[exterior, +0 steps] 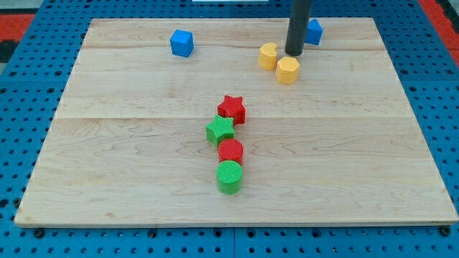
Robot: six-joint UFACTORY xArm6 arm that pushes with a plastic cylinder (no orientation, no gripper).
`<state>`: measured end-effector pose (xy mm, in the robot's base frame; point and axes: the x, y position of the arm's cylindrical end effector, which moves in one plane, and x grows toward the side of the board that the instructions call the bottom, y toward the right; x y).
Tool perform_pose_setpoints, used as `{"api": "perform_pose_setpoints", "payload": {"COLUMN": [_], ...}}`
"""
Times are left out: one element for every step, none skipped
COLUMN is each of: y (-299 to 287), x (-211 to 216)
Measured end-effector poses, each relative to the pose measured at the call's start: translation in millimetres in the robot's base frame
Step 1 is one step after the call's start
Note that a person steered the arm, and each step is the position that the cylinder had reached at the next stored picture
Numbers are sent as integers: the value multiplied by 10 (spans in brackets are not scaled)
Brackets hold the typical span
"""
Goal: Nudge the blue triangle up a bit
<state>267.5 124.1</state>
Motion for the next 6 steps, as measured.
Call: {"api": "perform_pose_setpoints", "payload": {"y": [-706, -725, -440, -631, 155, 1078], "x": [-269, 270, 431, 220, -104, -148]}}
